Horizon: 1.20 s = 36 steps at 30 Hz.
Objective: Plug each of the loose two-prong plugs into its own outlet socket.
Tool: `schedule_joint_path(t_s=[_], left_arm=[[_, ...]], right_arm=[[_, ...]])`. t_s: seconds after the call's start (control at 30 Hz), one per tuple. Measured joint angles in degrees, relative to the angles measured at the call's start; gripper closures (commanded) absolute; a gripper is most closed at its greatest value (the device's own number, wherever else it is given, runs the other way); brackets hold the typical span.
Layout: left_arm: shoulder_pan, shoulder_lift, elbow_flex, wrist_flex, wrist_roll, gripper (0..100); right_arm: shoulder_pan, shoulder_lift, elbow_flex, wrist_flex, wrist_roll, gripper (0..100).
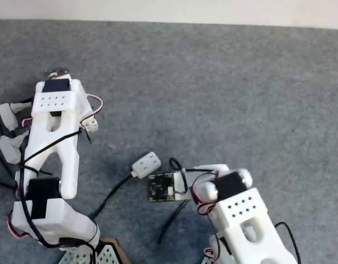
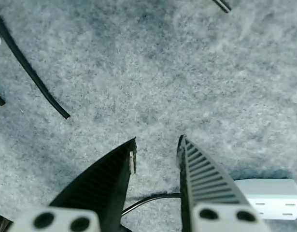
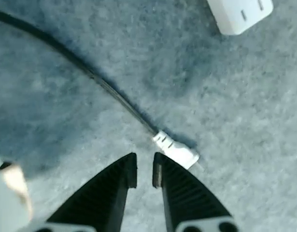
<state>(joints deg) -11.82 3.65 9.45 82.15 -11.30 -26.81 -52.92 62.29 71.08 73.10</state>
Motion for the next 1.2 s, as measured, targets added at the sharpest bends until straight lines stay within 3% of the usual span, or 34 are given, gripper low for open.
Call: schedule_joint_path(t_s=[0.3,0.53,0.77,1.03,1.2], left_arm=[[0.00,0.00,3.43,-1.58,-0.09,85],[0.09,0.00,3.87,-2.90,0.00,85],[0.09,0.00,4.04,-2.90,0.00,85],[0.09,0.00,4.04,-2.90,-0.09,85],[0.09,0.00,4.04,-2.90,-0.09,85]], right_arm=[[-1.41,12.13,1.32,-12.13,0.00,93.2],[5.45,26.64,-4.66,-13.80,4.75,93.1],[8.79,28.13,-5.89,-13.98,13.89,93.1],[7.03,28.13,-5.80,-14.24,18.55,83.9],[6.77,28.13,-2.37,-18.20,21.01,83.9]])
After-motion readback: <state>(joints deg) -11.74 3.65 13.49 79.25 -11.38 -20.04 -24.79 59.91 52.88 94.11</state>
